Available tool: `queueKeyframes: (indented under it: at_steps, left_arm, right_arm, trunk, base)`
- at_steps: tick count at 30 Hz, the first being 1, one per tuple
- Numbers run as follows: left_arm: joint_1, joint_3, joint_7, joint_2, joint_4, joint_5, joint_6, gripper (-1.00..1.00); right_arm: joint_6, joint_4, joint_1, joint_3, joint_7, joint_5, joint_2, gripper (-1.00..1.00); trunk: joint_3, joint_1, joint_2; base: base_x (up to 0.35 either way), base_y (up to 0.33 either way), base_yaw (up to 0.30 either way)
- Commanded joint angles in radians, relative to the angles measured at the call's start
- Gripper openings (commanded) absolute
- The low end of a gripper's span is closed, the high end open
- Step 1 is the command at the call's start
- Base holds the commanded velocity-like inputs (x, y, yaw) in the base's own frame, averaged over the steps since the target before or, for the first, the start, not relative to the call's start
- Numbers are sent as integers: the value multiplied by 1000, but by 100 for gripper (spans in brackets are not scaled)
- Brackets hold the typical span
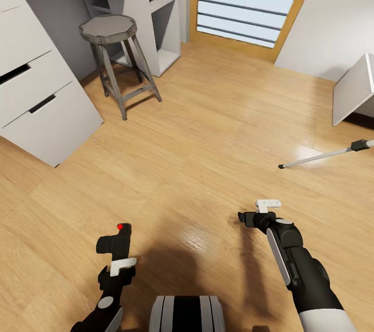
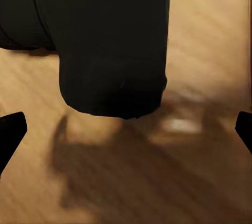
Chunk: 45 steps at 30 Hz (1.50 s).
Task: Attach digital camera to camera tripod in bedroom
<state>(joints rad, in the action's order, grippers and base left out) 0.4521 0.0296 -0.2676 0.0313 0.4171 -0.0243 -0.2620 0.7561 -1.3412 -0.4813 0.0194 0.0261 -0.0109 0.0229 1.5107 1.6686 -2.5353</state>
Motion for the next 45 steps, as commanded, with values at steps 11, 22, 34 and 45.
queueKeyframes:
  at_steps: [11,22,34,45]
  left_arm:
    - [-1,-12,-4,-24,6,10,3,100]
    - [-1,-11,-10,-31,8,10,1,100]
    - [-1,-7,-13,-26,-1,14,1,100]
    - [-1,-9,-13,-26,-6,8,3,100]
  right_arm:
    - [6,3,1,3,4,-4,-3,100]
    - [6,4,1,4,5,-4,1,100]
    - [6,4,1,4,5,-4,2,100]
    - [6,4,1,4,5,-4,2,100]
  trunk:
    - [1,0,0]
    - [1,0,0]
    - [1,0,0]
    - [1,0,0]
  base:
    - [0,0,0]
    - [0,0,0]
    - [0,0,0]
    - [83,0,0]
